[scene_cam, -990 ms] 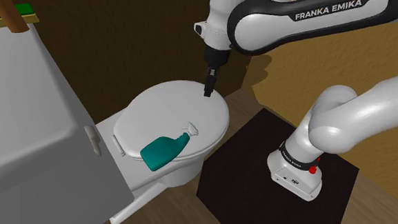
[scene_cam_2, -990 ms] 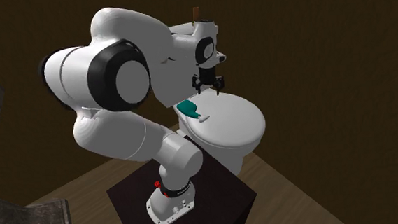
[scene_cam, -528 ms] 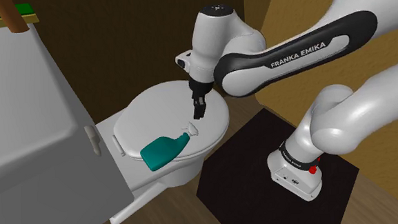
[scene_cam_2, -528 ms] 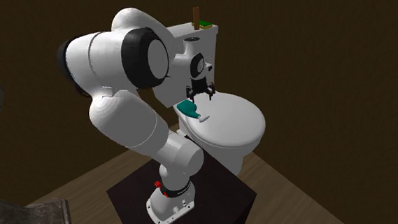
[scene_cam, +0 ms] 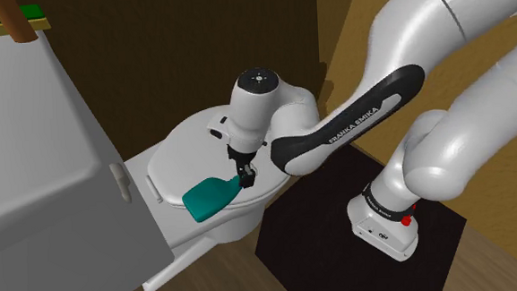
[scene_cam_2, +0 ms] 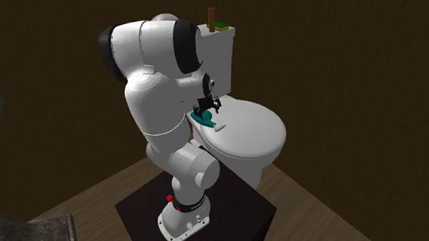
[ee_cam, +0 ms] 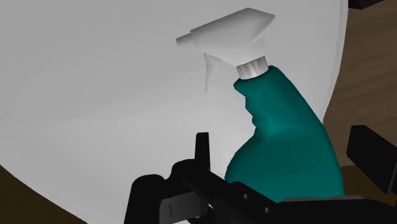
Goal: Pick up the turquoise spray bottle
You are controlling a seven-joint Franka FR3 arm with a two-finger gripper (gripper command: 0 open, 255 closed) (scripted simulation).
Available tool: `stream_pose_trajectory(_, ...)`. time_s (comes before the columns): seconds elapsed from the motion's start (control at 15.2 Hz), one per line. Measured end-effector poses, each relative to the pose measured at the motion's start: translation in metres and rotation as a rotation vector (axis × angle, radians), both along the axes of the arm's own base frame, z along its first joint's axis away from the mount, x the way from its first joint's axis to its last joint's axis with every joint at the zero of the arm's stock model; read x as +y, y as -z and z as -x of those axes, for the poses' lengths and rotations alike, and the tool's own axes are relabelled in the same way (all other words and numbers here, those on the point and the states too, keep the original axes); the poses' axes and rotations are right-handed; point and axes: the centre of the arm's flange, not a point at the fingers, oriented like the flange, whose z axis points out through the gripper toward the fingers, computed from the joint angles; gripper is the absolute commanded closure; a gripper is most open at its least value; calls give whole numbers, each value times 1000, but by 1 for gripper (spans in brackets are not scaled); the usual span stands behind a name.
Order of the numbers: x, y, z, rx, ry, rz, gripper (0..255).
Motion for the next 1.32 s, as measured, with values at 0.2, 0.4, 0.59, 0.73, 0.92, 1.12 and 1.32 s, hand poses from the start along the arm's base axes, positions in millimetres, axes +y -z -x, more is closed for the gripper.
stream_pose_trajectory(0.2, 17, 28, 10, -15, -91, 14, 0)
stream_pose_trajectory(0.4, 18, 45, 11, -18, -109, 15, 0)
stream_pose_trajectory(0.59, 19, 62, 12, -18, -111, 15, 0)
stream_pose_trajectory(0.73, 19, 68, 11, -19, -112, 15, 255)
stream_pose_trajectory(0.92, 20, 68, 11, -22, -116, 16, 255)
stream_pose_trajectory(1.12, 20, 68, 11, -23, -116, 16, 255)
stream_pose_trajectory(1.32, 20, 69, 11, -23, -116, 16, 255)
